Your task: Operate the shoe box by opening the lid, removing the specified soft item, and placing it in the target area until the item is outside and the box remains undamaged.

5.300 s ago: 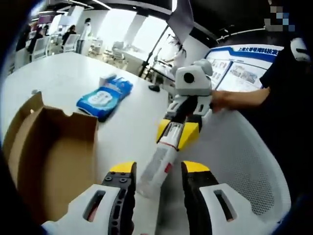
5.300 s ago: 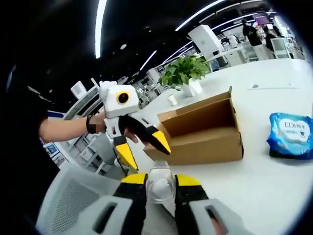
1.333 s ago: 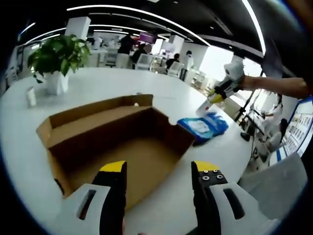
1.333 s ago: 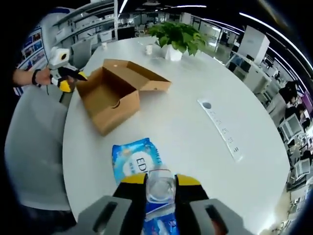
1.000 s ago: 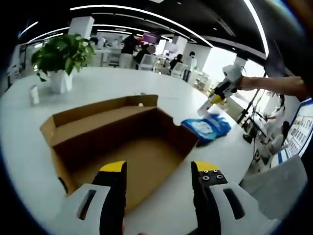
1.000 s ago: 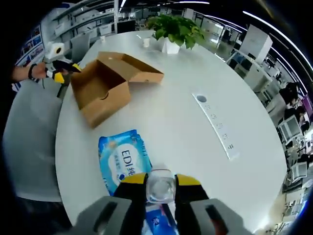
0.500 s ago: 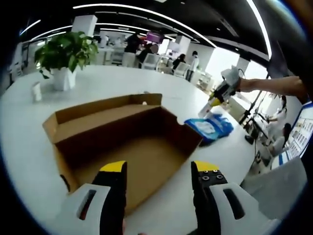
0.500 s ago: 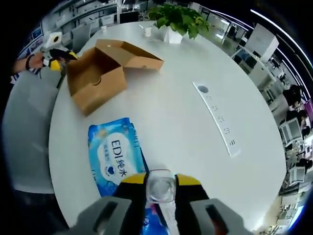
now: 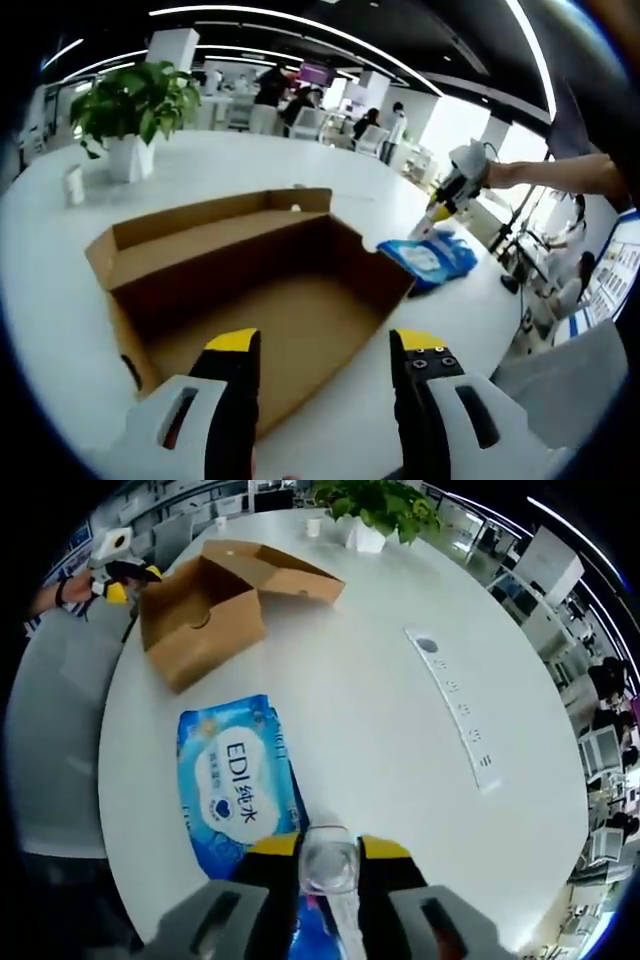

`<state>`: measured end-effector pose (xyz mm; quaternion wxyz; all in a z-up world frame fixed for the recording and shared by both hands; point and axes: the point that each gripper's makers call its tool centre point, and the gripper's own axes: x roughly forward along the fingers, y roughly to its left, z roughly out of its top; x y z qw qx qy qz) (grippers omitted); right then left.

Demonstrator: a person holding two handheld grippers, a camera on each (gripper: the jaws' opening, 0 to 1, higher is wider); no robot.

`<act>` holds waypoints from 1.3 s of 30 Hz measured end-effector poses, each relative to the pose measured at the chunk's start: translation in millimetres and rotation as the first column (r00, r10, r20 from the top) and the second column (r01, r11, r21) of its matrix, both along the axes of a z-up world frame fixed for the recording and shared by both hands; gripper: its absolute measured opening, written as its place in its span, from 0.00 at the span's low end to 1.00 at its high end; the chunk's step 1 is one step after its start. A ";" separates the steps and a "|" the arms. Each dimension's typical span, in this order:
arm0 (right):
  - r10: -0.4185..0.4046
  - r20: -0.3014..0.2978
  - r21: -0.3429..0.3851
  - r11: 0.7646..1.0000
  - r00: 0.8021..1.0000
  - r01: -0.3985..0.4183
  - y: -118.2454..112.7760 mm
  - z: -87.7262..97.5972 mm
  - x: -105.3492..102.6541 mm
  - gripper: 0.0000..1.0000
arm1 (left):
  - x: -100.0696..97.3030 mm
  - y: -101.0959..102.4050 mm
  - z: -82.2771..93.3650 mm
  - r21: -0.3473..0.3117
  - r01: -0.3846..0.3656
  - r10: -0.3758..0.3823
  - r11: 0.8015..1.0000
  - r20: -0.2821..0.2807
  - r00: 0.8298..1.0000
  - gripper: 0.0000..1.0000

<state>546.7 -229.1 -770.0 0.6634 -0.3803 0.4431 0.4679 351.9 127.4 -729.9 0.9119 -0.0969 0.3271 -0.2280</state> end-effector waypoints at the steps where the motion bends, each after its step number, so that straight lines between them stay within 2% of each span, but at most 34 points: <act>1: 0.001 -0.002 -0.001 1.000 1.000 -0.001 0.0 -0.6 -0.1 0.18 | 0.1 0.2 -0.3 -0.001 0.000 0.000 1.000 -0.001 1.000 0.53; 18: 0.032 -0.024 -0.019 0.999 0.999 -0.032 2.9 -5.9 3.2 0.18 | -1.1 0.6 -2.7 -0.006 0.001 -0.001 1.000 -0.007 1.000 0.53; 39: 0.049 -0.018 -0.034 0.998 0.999 -0.050 6.3 -5.0 6.7 0.19 | -1.3 2.0 -3.4 -0.009 -0.004 0.004 1.000 -0.009 1.000 0.53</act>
